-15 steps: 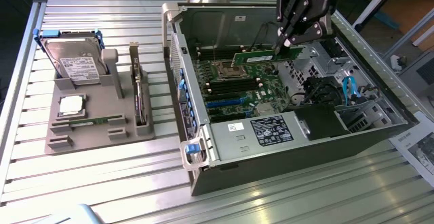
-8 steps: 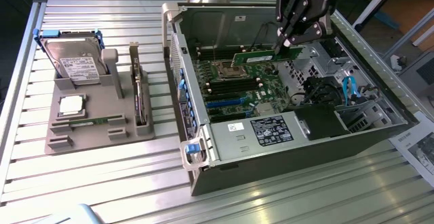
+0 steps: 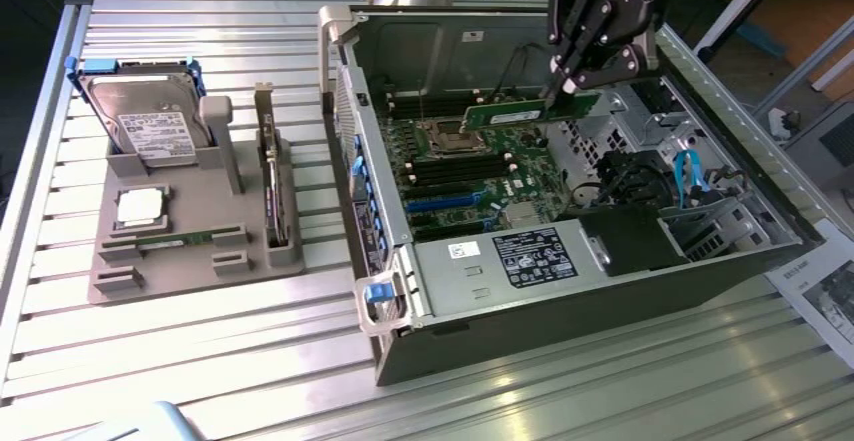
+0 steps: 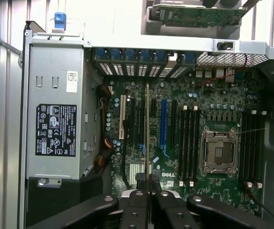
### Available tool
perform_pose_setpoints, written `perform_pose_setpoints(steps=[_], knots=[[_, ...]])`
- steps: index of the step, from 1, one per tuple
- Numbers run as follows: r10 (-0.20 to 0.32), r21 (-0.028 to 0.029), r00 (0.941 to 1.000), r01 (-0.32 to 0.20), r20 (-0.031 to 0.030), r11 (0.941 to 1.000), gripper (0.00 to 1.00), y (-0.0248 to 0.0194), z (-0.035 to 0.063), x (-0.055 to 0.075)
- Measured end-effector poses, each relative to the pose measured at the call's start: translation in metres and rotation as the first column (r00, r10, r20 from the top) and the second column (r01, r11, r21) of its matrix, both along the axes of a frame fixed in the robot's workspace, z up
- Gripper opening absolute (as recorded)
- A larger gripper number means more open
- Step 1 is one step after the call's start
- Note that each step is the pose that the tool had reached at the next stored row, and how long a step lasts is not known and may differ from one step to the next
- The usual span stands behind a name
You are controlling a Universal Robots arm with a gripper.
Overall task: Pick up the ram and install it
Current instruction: 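Pick up the ram and move it above insertion slot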
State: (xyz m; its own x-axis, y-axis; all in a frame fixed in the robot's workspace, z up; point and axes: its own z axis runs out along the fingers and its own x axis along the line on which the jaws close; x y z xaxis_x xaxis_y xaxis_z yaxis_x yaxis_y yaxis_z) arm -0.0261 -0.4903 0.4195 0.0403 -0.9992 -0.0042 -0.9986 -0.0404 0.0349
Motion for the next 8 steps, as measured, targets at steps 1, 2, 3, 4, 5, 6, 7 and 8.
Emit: perform_pose_setpoints(steps=[1, 2, 3, 4, 5, 6, 7, 8], knots=[[0.000, 0.0000, 1.0000, 0.000, 0.0000, 1.0000, 0.12, 0.0000, -0.0001, 0.0011], [0.000, 0.0000, 1.0000, 0.000, 0.0000, 1.0000, 0.12, 0.0000, -0.0004, 0.0027], [0.001, 0.0000, 1.0000, -0.001, 0.0000, 1.0000, 0.12, 0.0000, -0.0007, 0.0035], [0.001, 0.0000, 1.0000, -0.001, -0.0001, 1.0000, 0.12, 0.0000, -0.0009, 0.0039], [0.001, -0.0002, 1.0000, -0.001, -0.0001, 1.0000, 0.12, 0.0000, -0.0011, 0.0041], [0.001, -0.0002, 1.0000, -0.001, -0.0001, 1.0000, 0.12, -0.0001, -0.0017, 0.0042], [0.001, 0.0000, 1.0000, -0.001, -0.0001, 1.0000, 0.12, -0.0001, -0.0024, 0.0044], [0.002, -0.0001, 1.0000, -0.002, -0.0001, 1.0000, 0.12, -0.0002, -0.0031, 0.0045]])
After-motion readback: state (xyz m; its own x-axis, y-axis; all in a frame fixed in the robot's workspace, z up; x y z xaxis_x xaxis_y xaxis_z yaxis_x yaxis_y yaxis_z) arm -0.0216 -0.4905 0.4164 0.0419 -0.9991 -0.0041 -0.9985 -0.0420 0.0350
